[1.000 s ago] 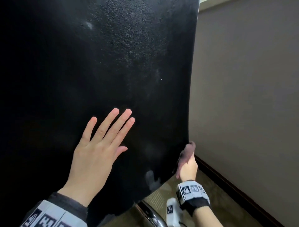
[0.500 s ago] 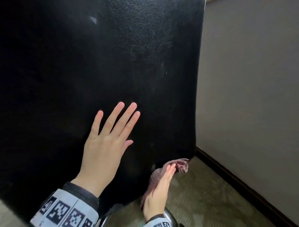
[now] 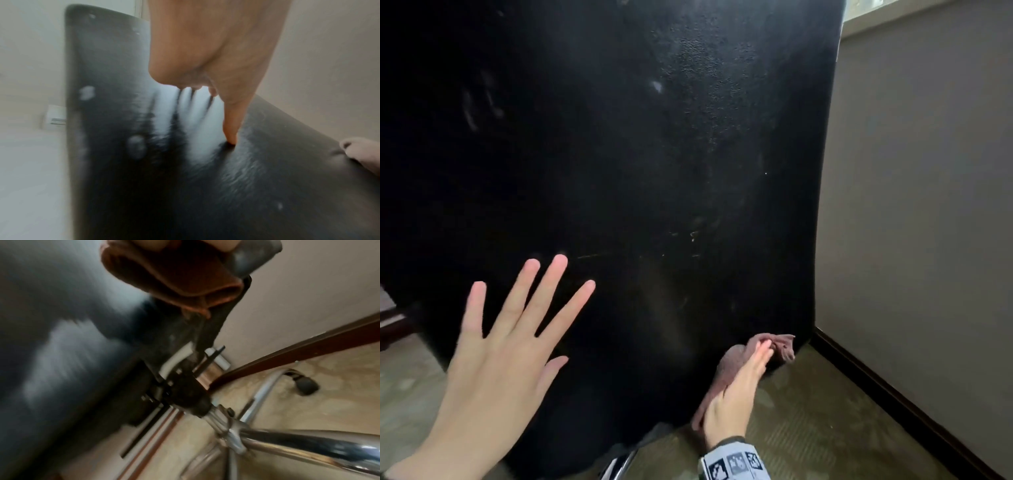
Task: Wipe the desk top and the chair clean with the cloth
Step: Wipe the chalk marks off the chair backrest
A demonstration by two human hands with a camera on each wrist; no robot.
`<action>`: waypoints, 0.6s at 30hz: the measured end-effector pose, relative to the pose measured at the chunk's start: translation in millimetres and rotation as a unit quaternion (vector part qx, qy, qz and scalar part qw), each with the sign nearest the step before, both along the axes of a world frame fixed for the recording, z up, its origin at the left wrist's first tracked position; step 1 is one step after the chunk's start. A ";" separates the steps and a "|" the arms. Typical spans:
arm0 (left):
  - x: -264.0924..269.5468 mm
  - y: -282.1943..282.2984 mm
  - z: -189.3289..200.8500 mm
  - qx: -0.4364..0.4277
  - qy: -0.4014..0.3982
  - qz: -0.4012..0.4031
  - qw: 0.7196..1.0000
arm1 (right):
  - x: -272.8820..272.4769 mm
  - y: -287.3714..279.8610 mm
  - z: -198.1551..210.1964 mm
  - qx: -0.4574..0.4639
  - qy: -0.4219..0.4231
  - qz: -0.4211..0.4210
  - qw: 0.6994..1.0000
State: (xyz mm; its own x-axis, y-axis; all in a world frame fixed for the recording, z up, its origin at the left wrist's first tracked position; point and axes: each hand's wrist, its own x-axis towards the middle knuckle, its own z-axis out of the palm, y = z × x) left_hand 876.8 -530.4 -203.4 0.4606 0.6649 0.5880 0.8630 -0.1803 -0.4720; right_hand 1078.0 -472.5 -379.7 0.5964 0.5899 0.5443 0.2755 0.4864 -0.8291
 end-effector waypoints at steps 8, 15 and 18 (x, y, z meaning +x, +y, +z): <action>-10.0 -3.0 5.5 -0.011 -0.052 0.006 0.999 | 10.1 34.3 104.1 0.054 -0.159 0.021 0.986; -29.8 -17.6 5.8 0.042 -0.130 0.028 0.990 | -6.6 -10.2 -49.1 -0.107 -0.247 0.016 0.963; -39.6 -23.2 6.2 0.053 -0.242 0.082 0.965 | -17.7 -10.7 -13.4 -0.088 -0.224 0.044 0.970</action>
State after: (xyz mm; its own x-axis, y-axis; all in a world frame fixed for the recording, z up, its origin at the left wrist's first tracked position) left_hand 837.2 -553.6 -197.2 0.0084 0.6302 0.7764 0.9999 0.0052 -0.0150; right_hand 1060.3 -483.2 -393.2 0.2668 0.7346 0.6239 0.5913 0.3864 -0.7078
